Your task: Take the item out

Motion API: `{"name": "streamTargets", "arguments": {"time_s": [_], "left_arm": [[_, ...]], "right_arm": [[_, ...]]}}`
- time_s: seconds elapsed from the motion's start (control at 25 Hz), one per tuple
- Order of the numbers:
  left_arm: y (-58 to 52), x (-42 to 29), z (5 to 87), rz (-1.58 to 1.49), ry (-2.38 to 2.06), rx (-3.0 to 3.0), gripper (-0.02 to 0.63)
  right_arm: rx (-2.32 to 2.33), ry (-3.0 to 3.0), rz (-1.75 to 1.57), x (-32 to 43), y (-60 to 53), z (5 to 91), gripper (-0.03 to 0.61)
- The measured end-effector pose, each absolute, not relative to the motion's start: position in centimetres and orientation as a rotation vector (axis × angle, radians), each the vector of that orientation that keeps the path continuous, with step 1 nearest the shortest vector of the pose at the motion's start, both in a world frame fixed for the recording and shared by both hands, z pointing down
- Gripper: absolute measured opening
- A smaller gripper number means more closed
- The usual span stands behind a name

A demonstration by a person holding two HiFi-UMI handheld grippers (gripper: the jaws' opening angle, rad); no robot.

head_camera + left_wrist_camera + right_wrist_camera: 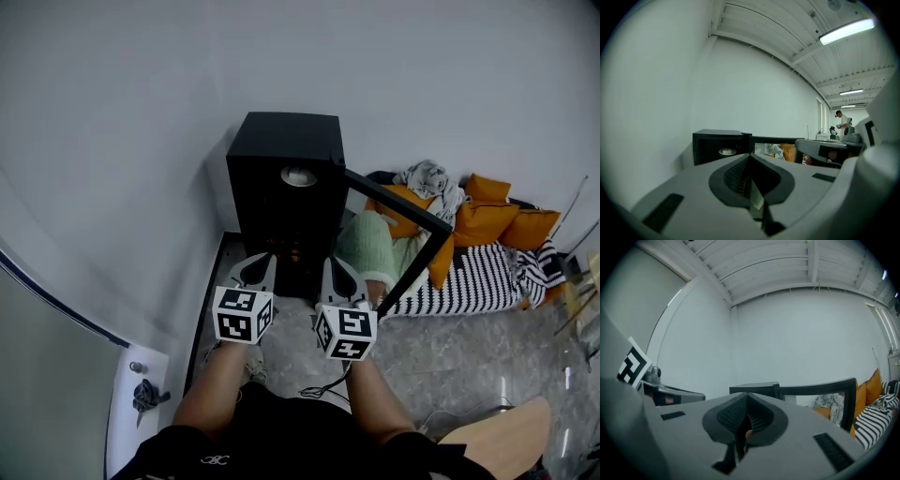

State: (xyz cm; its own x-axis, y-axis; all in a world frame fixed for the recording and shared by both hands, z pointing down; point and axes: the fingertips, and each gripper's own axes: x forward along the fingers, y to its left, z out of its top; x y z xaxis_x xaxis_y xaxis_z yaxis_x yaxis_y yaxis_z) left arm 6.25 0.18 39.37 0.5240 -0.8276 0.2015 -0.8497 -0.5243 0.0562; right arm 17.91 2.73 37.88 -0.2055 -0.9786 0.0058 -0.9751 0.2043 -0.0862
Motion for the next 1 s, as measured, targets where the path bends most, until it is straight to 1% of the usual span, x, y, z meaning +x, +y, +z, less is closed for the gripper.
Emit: {"name": "streamTargets", "arguments": {"time_s": [0.36, 0.56, 0.8, 1.0], "left_arm": [[-7.4, 4.8, 39.7, 0.195, -1.403, 2.608, 0.008], [-11.9, 4.0, 40.4, 0.242, -1.369, 2.623, 0.008], [-16.5, 2.9, 40.9, 0.242, -1.309, 2.633, 0.008], [-19.3, 0.5, 42.2, 0.265, -1.282, 2.629, 0.008]], "right_arm": [[-1.995, 2.391, -0.133, 16.5, -4.4, 38.6, 0.003], [-2.03, 2.369, -0.217, 15.7, -8.7, 39.7, 0.003], [-2.112, 2.334, -0.232, 14.6, -13.1, 40.1, 0.003], [-2.145, 2.237, -0.401, 13.5, -16.5, 42.0, 0.003]]}}
